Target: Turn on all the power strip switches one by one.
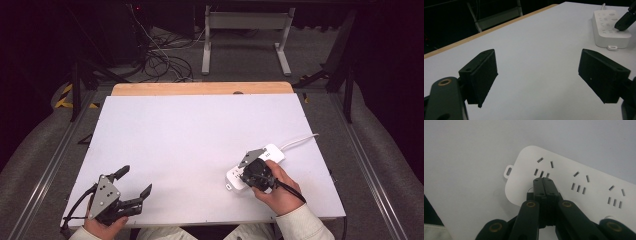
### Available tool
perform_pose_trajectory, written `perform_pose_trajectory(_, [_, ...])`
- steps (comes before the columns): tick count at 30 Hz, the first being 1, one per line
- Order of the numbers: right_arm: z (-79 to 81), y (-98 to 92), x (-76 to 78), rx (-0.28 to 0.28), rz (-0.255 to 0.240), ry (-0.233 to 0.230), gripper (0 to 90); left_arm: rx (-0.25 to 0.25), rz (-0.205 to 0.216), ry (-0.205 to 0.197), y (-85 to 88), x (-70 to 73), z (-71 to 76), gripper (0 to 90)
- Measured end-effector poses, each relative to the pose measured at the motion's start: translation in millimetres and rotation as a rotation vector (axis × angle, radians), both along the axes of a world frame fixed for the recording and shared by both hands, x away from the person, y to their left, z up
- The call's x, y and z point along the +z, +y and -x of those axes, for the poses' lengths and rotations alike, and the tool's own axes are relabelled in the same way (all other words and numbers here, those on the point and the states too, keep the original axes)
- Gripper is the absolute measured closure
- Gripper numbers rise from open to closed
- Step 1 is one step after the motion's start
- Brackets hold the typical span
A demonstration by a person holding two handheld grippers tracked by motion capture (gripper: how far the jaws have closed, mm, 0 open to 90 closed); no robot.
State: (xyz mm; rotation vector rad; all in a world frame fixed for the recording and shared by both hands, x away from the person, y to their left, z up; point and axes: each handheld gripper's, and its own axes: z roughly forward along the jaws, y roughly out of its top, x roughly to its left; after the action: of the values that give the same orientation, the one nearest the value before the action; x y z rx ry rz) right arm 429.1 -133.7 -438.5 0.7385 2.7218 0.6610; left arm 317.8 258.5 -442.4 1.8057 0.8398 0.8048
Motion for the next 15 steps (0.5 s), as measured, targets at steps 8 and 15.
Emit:
perform_pose_trajectory(8, [1.7, 1.9, -0.3, 0.001, 0.010, -0.015, 90.0, 0.000, 0.002, 0.002, -0.1, -0.2, 0.0, 15.9])
perform_pose_trajectory(15, [6.0, 6.7, -0.2, 0.006, 0.057, -0.052, 90.0, 0.002, -0.002, 0.001, -0.2, -0.2, -0.2, 16.0])
